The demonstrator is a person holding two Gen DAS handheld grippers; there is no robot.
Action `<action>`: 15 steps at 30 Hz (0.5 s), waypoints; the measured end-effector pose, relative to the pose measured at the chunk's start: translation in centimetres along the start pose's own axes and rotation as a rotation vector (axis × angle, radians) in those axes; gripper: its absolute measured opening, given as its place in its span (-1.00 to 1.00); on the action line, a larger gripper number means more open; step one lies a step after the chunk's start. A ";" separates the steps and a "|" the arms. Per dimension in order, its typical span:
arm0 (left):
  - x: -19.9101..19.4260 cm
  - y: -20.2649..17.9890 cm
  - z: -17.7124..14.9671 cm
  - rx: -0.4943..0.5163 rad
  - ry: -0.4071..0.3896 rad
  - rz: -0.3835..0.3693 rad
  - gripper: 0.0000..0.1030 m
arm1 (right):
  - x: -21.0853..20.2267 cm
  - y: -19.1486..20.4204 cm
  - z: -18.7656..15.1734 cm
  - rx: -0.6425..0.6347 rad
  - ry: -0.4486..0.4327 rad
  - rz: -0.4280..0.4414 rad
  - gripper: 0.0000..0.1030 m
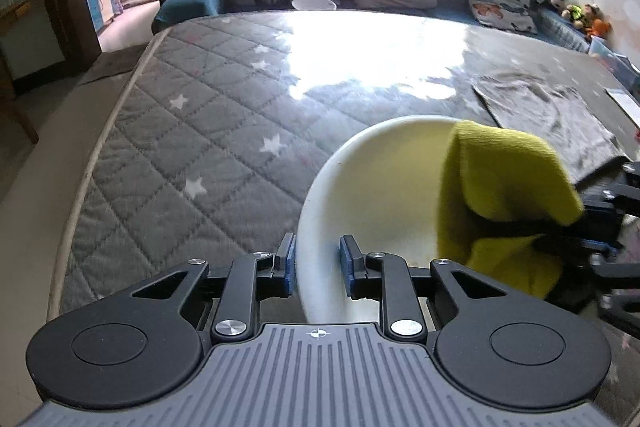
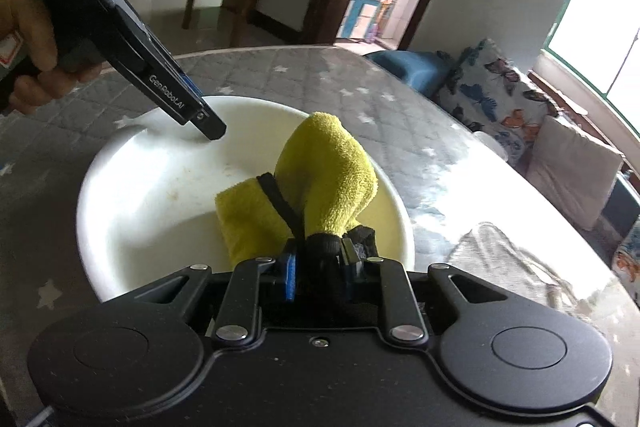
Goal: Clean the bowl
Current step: 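Lift the yellow cloth out of the bowl with the right tool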
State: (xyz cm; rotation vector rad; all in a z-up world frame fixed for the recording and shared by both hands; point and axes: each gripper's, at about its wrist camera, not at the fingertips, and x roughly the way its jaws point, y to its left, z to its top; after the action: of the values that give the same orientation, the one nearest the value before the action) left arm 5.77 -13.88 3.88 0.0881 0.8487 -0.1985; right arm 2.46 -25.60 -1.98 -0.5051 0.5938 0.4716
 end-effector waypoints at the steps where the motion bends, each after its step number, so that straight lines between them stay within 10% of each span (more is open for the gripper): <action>1: 0.3 0.1 0.3 -0.001 -0.006 0.021 -0.51 | -0.1 -0.4 0.0 0.007 -0.003 -0.014 -0.57; 15: 0.8 3.9 0.6 -0.122 -0.006 0.116 -0.49 | 0.5 -4.9 -1.7 0.144 0.013 -0.148 -0.57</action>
State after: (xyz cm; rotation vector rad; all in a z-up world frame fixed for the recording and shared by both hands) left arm 7.51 -10.28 3.69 0.0226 0.8456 -0.0382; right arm 4.90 -30.24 -2.00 -0.4121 0.5932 0.2830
